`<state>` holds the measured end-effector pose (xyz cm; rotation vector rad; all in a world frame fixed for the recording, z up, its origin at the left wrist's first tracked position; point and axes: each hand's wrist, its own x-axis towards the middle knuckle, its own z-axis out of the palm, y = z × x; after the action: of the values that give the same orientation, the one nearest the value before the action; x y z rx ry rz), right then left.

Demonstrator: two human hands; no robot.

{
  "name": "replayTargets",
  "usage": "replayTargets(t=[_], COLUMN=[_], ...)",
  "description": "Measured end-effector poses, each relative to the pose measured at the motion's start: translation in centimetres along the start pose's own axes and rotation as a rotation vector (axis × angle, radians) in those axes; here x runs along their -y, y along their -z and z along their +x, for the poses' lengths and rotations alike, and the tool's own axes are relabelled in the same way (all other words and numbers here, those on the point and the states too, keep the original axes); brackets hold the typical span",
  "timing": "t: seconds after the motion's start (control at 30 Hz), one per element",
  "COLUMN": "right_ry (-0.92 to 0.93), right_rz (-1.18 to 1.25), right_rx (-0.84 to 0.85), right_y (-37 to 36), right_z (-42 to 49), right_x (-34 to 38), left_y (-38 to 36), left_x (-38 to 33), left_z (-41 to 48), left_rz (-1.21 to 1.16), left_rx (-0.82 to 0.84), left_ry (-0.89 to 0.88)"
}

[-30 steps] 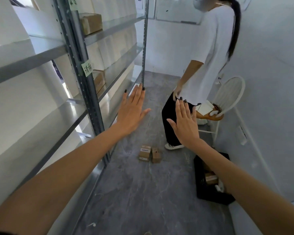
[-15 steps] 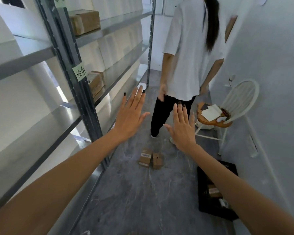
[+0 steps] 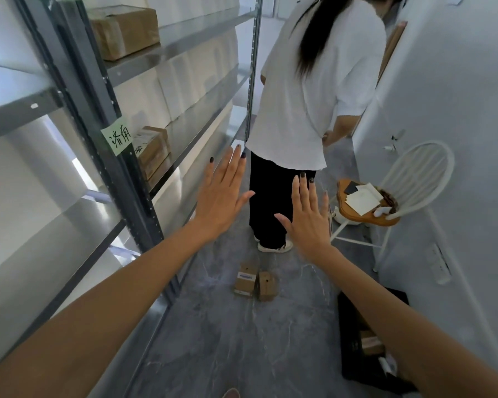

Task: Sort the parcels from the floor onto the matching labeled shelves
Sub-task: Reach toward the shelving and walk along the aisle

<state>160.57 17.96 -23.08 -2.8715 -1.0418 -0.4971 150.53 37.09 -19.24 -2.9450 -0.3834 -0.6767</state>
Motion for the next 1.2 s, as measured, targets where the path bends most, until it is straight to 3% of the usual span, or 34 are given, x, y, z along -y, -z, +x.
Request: replayTargets(t=[0.4, 0.7, 0.77, 0.87, 1.2], right_ry=[-0.033, 0.027, 0.041, 0.017, -0.021], right_rz=[0.09, 0.196, 0.225, 0.232, 0.384], right_rx=[0.15, 0.289, 0.453, 0.527, 0.643], right_y=[-6.5, -14.7, -20.4, -23.7, -25.6], right_z=[4.8, 8.5, 9.7, 10.6, 11.3], right_x=[-3.0, -6.1, -6.8, -6.9, -6.5], left_y=[-7.0, -15.7, -21.3, -25.1, -27.0], left_x=[0.2, -0.2, -0.2, 0.4, 1.6], left_z=[4.8, 7.5, 7.2, 6.7, 8.0], left_rz=[-0.048, -0.157, -0.215, -0.238, -0.287], left_rx=[0.156, 0.234, 0.343, 0.421, 0.48], left_ry=[0.008, 0.125, 0.197, 0.221, 0.209])
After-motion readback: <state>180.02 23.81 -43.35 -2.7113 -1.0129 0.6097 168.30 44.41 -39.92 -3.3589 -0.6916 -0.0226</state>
